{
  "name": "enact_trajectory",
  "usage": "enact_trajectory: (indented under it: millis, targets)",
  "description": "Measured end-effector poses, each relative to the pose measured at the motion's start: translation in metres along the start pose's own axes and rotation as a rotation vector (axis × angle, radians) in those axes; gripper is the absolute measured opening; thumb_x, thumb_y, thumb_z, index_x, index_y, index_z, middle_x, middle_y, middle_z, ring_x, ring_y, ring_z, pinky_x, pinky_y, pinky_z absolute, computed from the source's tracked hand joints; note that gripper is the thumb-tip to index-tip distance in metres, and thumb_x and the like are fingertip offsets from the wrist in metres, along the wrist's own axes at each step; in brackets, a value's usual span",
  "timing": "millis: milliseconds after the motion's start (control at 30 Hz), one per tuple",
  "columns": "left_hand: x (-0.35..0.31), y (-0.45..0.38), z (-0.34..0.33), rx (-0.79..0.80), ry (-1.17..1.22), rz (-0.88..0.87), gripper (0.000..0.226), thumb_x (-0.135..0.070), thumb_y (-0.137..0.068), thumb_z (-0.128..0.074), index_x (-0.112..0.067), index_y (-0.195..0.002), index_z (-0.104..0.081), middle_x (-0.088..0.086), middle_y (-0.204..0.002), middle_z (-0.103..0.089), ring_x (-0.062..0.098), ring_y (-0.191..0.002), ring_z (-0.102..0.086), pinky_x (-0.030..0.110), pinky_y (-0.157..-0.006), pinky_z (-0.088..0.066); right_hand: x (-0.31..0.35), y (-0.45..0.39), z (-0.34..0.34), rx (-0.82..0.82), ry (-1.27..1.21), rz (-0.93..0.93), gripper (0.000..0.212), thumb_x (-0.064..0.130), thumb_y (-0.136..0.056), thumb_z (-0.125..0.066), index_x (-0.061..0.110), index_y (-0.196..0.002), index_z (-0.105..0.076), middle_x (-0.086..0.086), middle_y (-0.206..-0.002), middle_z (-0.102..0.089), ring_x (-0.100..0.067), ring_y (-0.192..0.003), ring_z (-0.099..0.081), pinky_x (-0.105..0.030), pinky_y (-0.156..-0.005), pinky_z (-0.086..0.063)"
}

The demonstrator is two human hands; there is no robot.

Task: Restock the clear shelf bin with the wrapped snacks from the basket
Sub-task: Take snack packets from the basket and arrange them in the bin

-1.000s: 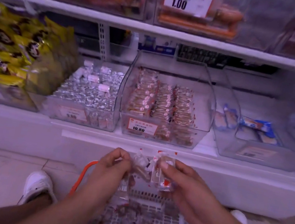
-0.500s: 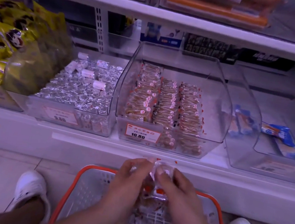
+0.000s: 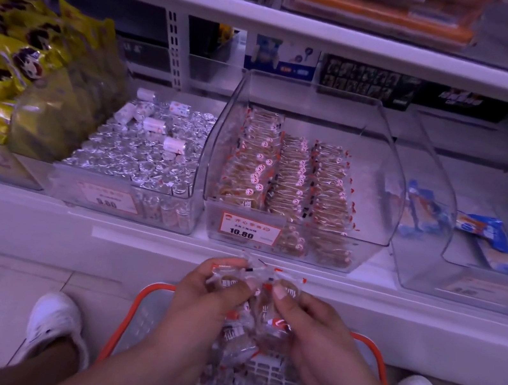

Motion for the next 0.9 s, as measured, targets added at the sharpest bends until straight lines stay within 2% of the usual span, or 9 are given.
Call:
enact_trajectory:
  millis: [133,300,367,433,500,567,700,767,900]
  targets:
    - [-0.006,-0.002,0.006,-0.037,-0.075,-0.096,0.028,-0.001,-0.077,-0.079,-0.015,-0.100,-0.071,0.017,-0.090,-0.076,0.024,-0.071,-0.072,0.034,-0.061,-0.058,-0.002,0.000,0.000,-0.008,0.051,-0.032,0.029,0.029,-0.090,-0.065,0.004,-0.103,-0.073,-0.031,-0.107,-0.067,-0.036,-0.081,-0.071,-0.039,-0.067,-0.059]
    - [-0.008,-0.006,0.014,-0.095,-0.106,-0.140,0.029,0.003,-0.078,-0.076,-0.017,-0.098,-0.072,0.007,-0.078,-0.074,0.014,-0.057,-0.064,0.023,-0.052,-0.051,-0.007,0.000,-0.008,0.045,-0.089,-0.110,0.031,0.022,-0.095,-0.057,-0.001,-0.113,-0.068,-0.033,-0.110,-0.067,-0.045,-0.090,-0.068,-0.054,-0.079,-0.058]
    - [-0.005,-0.008,0.015,-0.105,-0.098,-0.133,0.028,0.001,-0.078,-0.077,-0.020,-0.097,-0.073,0.008,-0.079,-0.074,0.017,-0.060,-0.065,0.029,-0.058,-0.053,-0.009,0.001,-0.017,0.122,-0.167,-0.164,0.034,0.016,-0.094,-0.054,-0.005,-0.117,-0.066,-0.034,-0.115,-0.065,-0.047,-0.096,-0.064,-0.063,-0.089,-0.051]
    - [0.000,-0.007,0.011,-0.073,-0.065,-0.092,0.026,-0.003,-0.079,-0.078,-0.021,-0.097,-0.073,0.012,-0.086,-0.076,0.027,-0.070,-0.071,0.042,-0.069,-0.059,-0.011,0.002,-0.023,0.166,-0.188,-0.154,0.033,0.014,-0.093,-0.054,-0.005,-0.116,-0.067,-0.032,-0.114,-0.067,-0.044,-0.093,-0.065,-0.063,-0.087,-0.050]
    - [0.002,-0.006,0.009,-0.042,-0.046,-0.069,0.023,-0.005,-0.082,-0.076,-0.020,-0.099,-0.073,0.015,-0.089,-0.076,0.031,-0.076,-0.072,0.051,-0.077,-0.059,-0.008,0.001,-0.020,0.111,-0.117,-0.085,0.027,0.017,-0.091,-0.060,0.002,-0.110,-0.072,-0.027,-0.105,-0.071,-0.039,-0.084,-0.069,-0.054,-0.077,-0.057]
    - [-0.002,-0.008,0.010,-0.041,-0.076,-0.075,0.022,-0.007,-0.083,-0.076,-0.020,-0.101,-0.073,0.013,-0.084,-0.075,0.026,-0.069,-0.069,0.051,-0.076,-0.057,0.003,0.000,-0.007,0.001,0.100,0.027,0.020,0.020,-0.089,-0.067,0.011,-0.105,-0.075,-0.018,-0.099,-0.074,-0.033,-0.082,-0.072,-0.047,-0.071,-0.060]
    - [-0.017,-0.008,0.014,-0.045,-0.090,-0.054,0.017,-0.017,-0.083,-0.079,-0.025,-0.096,-0.073,0.025,-0.084,-0.070,0.025,-0.066,-0.065,0.042,-0.060,-0.055,0.034,0.010,0.009,-0.078,0.341,0.174,0.024,0.027,-0.086,-0.070,0.018,-0.108,-0.073,-0.012,-0.097,-0.074,-0.025,-0.076,-0.074,-0.038,-0.054,-0.057]
    - [-0.036,-0.006,0.017,-0.049,-0.120,-0.133,0.015,-0.021,-0.082,-0.079,-0.028,-0.093,-0.072,0.021,-0.078,-0.069,0.020,-0.060,-0.064,0.032,-0.051,-0.051,0.064,0.022,0.003,-0.050,0.436,0.309,0.028,0.035,-0.080,-0.075,0.022,-0.105,-0.074,-0.004,-0.090,-0.077,-0.017,-0.072,-0.071,-0.037,-0.055,-0.058]
    - [-0.072,-0.004,0.028,-0.055,-0.143,-0.263,0.014,-0.024,-0.084,-0.078,-0.031,-0.094,-0.071,0.009,-0.062,-0.064,0.018,-0.050,-0.053,0.027,-0.044,-0.045,0.151,0.027,-0.029,0.016,0.727,0.615,0.028,0.044,-0.078,-0.075,0.033,-0.103,-0.073,0.012,-0.092,-0.076,-0.001,-0.075,-0.069,-0.011,-0.063,-0.049]
Point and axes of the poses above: each hand's wrist, its own y-axis away from the middle knuckle, its own z-axis out of the back of the hand, x = y × z, the point moved 8 cm from there along -y, towards the middle knuckle
